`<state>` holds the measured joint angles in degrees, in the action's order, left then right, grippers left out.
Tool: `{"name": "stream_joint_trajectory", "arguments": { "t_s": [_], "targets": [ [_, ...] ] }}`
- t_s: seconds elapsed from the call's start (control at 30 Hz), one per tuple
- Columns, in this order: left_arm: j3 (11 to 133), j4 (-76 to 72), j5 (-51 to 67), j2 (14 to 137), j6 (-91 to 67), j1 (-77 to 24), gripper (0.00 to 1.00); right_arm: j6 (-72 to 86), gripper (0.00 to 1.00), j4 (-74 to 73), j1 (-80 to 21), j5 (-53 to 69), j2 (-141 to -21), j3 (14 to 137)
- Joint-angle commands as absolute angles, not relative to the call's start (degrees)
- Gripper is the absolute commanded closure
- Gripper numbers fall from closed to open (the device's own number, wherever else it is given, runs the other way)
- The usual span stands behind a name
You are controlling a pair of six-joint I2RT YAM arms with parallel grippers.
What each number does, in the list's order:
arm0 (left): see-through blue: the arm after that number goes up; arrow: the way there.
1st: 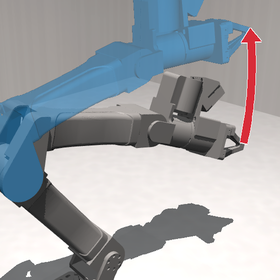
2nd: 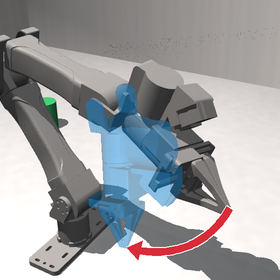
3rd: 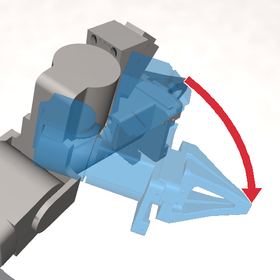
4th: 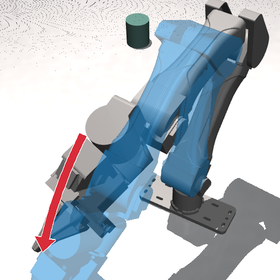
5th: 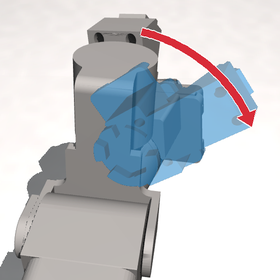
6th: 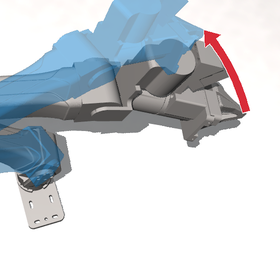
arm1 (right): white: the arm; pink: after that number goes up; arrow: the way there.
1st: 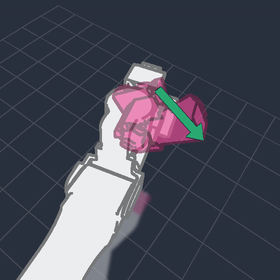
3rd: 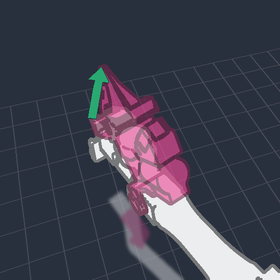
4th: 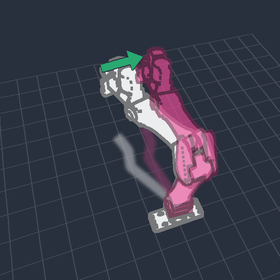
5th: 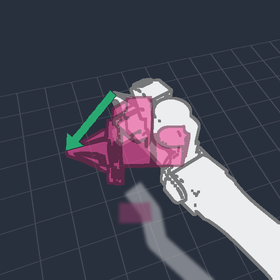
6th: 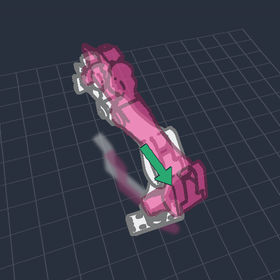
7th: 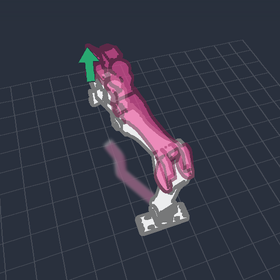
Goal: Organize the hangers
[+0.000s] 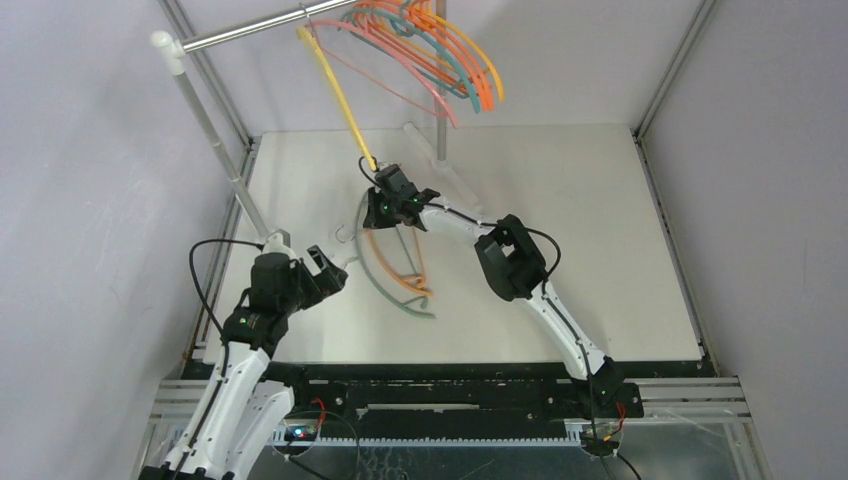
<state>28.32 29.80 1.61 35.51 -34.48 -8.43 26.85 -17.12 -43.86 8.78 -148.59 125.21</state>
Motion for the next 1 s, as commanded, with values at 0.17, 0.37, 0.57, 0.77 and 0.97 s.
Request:
{"name": "stream_joint_trajectory", "arguments": {
  "t_s": [0.17, 0.37, 0.57, 0.77, 0.97],
  "targets": [
    [32.0, 26.0, 4.8, 36.1, -31.6, -7.7, 0.04, 32.6, 1.0, -14.1, -41.6, 17.5, -145.9, 122.9],
    [30.8, 18.8, 8.2, 35.4, -33.1, -7.9, 0.06, 42.9, 1.0, -8.8, -39.5, 22.4, -137.2, 118.0],
    [28.6, 8.4, 6.5, 36.2, -36.2, -11.3, 0.06, 56.2, 1.0, -1.8, -38.9, 25.5, -130.1, 113.7],
    [29.4, 2.9, -1.5, 39.7, -36.0, -22.8, 0.06, 67.7, 1.0, 4.0, -38.5, 26.8, -128.5, 114.5],
    [30.4, 1.0, -9.0, 41.6, -35.6, -28.8, 0.07, 69.4, 1.0, 4.7, -37.0, 27.9, -126.3, 115.4]
  ]
}}
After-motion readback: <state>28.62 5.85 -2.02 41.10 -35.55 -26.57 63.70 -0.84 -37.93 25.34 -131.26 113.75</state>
